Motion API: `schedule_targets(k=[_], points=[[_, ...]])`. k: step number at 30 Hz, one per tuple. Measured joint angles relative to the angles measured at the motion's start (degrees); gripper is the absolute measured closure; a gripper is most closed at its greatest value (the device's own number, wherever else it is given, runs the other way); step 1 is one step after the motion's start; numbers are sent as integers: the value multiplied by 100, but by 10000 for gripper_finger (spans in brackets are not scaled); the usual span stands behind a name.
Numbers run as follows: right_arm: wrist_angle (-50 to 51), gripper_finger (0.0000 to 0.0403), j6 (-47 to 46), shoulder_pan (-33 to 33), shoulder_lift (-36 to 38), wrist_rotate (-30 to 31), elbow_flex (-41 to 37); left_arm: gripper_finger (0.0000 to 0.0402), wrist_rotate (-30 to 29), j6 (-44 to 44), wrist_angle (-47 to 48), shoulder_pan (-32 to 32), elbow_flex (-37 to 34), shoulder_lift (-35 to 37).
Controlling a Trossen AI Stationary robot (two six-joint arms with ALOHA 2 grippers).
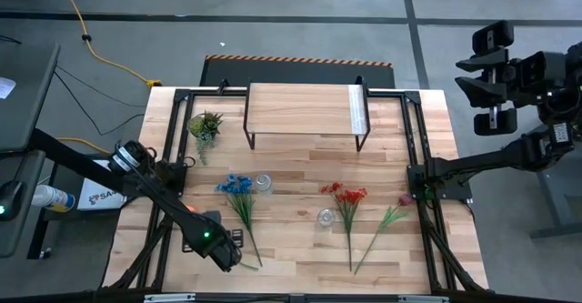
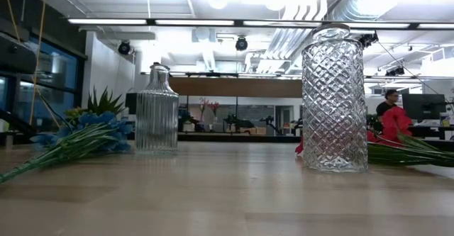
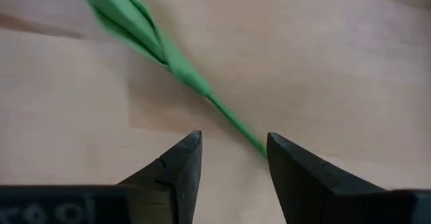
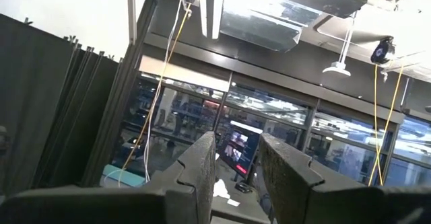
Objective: Pick and place flowers into a vace then onto a shelf
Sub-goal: Put the orange flower into the right transparent vase
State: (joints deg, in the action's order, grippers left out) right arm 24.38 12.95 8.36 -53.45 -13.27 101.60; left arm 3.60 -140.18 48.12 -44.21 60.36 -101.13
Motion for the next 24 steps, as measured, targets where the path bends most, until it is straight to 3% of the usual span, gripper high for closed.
schedule_targets(k=[13,24], points=[[86,295,-44,0,-16,-2,0,212,73,42,-58,220,13,-264],[219,295,-46,0,-20,-3,0,326,26,63,-98,262,11,-277]])
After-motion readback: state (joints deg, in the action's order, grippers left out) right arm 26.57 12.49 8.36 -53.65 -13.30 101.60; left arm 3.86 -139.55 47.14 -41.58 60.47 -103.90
